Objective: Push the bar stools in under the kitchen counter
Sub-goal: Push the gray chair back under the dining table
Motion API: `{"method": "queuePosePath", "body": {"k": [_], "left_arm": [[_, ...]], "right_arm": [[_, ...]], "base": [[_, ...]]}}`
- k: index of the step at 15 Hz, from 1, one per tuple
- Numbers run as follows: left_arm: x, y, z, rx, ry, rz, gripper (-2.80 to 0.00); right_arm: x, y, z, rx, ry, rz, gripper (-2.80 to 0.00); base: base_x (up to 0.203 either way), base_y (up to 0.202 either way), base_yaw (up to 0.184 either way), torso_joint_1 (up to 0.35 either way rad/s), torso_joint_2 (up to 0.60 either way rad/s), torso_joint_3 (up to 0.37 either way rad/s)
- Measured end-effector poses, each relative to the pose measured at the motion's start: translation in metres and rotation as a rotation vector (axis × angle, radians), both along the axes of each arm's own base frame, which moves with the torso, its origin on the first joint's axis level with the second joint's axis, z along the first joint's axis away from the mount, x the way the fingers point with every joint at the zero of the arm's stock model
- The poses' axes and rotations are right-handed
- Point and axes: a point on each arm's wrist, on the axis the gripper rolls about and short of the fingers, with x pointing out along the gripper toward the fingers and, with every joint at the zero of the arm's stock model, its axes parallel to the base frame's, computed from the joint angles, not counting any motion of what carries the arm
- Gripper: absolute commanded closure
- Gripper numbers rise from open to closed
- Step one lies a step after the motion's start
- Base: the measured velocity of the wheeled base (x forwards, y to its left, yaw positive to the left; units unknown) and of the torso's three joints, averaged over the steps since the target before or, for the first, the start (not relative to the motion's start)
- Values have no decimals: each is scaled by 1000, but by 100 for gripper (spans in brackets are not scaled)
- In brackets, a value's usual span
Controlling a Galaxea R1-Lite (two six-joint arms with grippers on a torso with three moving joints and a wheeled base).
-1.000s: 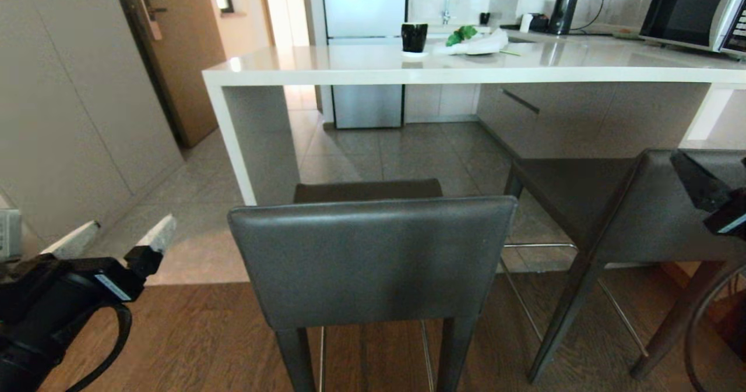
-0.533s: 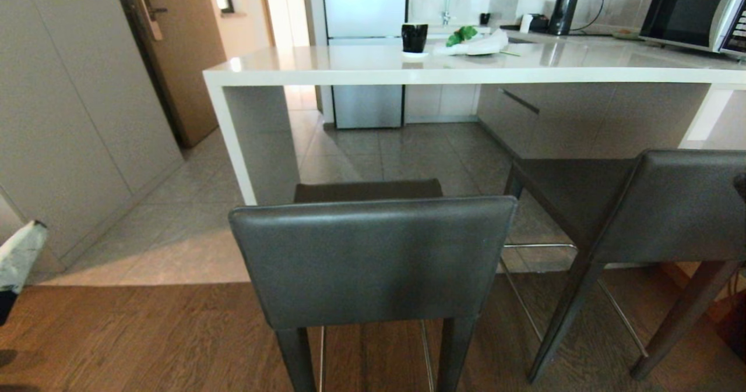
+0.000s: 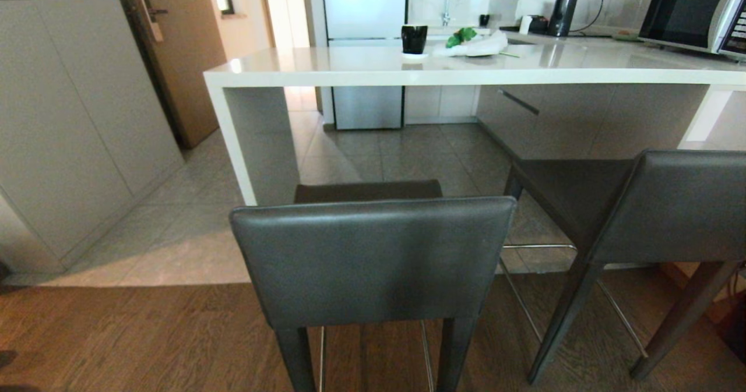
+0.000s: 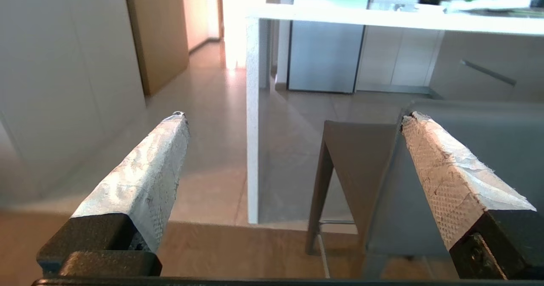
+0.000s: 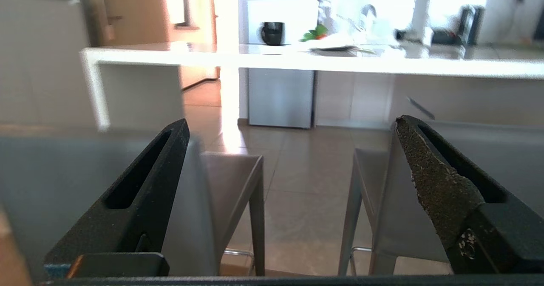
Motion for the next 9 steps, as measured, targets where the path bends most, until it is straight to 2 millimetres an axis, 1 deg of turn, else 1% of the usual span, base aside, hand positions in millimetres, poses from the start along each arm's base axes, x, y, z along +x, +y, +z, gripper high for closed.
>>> {"method": "queuePosePath", "body": {"k": [2,5,7,9], "left_arm": [[-5,-1,-5,34,-12,-57,-280],[-12,-2,-14,44,7,-93,-280],[-18,-2,-29,54,48,-135,-280],[-20,-2,-48,51,115,-152,-280]], "right_arm": [[-11,2,-5,-6,-20,71,-280],[-23,3,1,34,-13,188,-280],[-33,4,-4,4,-18,241,-280],[-44,4,-19,-14,8,253,-280]], "base": [[0,0,0,0,0,0],[0,0,0,0,0,0],[0,0,0,0,0,0],[0,0,0,0,0,0]]}}
